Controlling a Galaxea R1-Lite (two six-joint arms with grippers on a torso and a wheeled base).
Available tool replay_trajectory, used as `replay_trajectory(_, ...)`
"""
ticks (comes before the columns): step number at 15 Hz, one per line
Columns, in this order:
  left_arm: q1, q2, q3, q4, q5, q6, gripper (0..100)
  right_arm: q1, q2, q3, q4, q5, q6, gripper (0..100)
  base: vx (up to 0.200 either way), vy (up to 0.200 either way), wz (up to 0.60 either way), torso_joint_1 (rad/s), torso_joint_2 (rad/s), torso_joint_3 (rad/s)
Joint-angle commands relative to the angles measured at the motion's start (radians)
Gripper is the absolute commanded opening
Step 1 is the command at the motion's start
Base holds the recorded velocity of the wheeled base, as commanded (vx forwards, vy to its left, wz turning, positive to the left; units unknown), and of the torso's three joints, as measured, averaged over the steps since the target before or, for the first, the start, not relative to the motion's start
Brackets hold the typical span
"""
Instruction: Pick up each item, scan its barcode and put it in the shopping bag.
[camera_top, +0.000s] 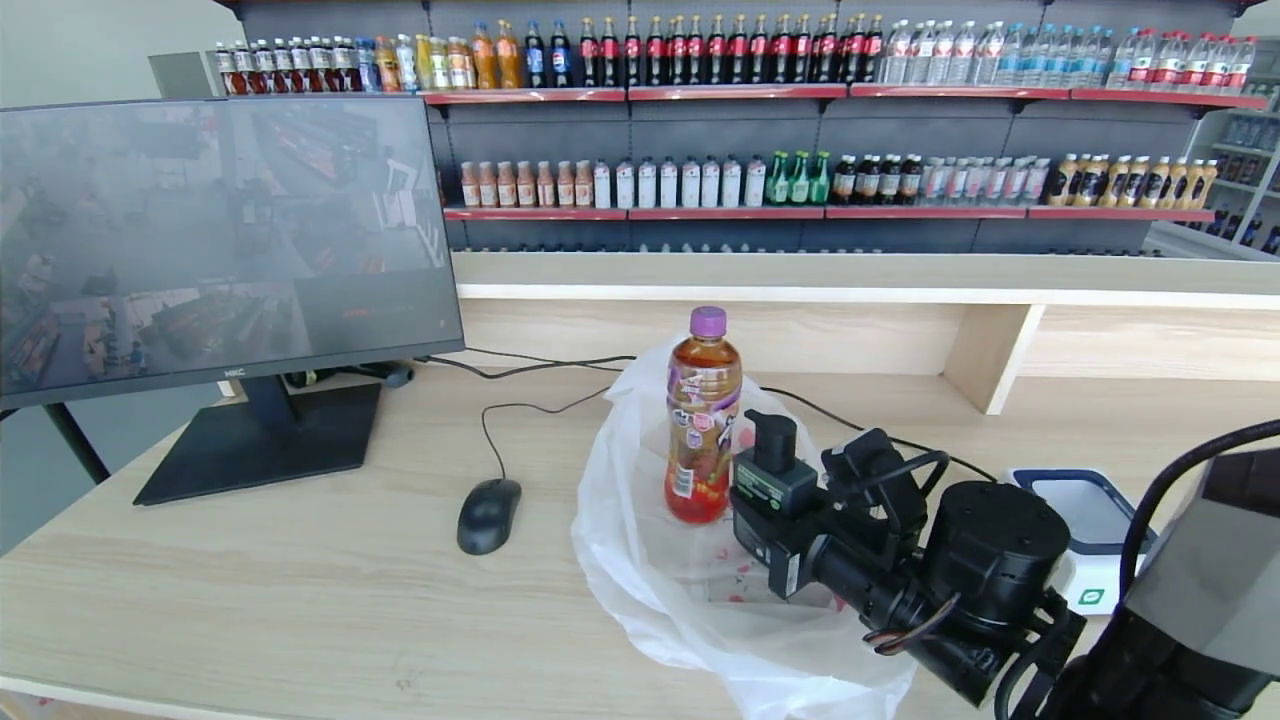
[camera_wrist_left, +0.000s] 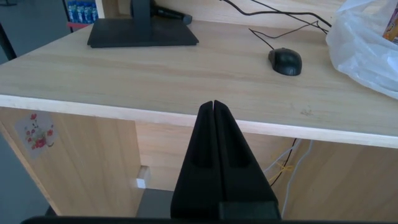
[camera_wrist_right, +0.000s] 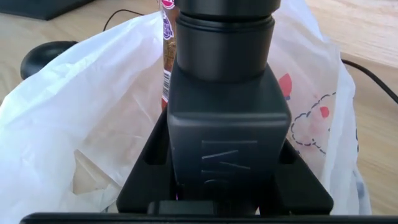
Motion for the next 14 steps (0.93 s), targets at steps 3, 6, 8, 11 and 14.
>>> replay_trajectory(3,0.000,0.000,0.000,0.000,0.000,-0.001,0,0.003,0.058,-0.010,-0.001,0.000,0.001,0,0.000,0.000,0.00,0.000,0.00,0.000)
replay_trajectory(6,0.000,0.000,-0.001,0.000,0.000,0.001,0,0.020,0.075,-0.009,-0.001,0.000,0.001,0,0.000,0.000,0.00,0.000,0.00,0.000)
replay_trajectory(8,0.000,0.000,0.000,0.000,-0.001,0.002,0,0.020,0.074,-0.001,-0.001,0.000,0.001,0,0.000,0.000,0.00,0.000,0.00,0.000)
replay_trajectory(11,0.000,0.000,0.000,0.000,-0.001,0.002,0,0.034,0.074,-0.001,-0.001,-0.002,0.009,0,0.000,0.000,0.00,0.000,0.00,0.000)
replay_trajectory(14,0.000,0.000,0.000,0.000,-0.001,0.002,0,0.055,0.067,0.019,-0.001,-0.002,0.030,0,0.000,0.000,0.00,0.000,0.00,0.000)
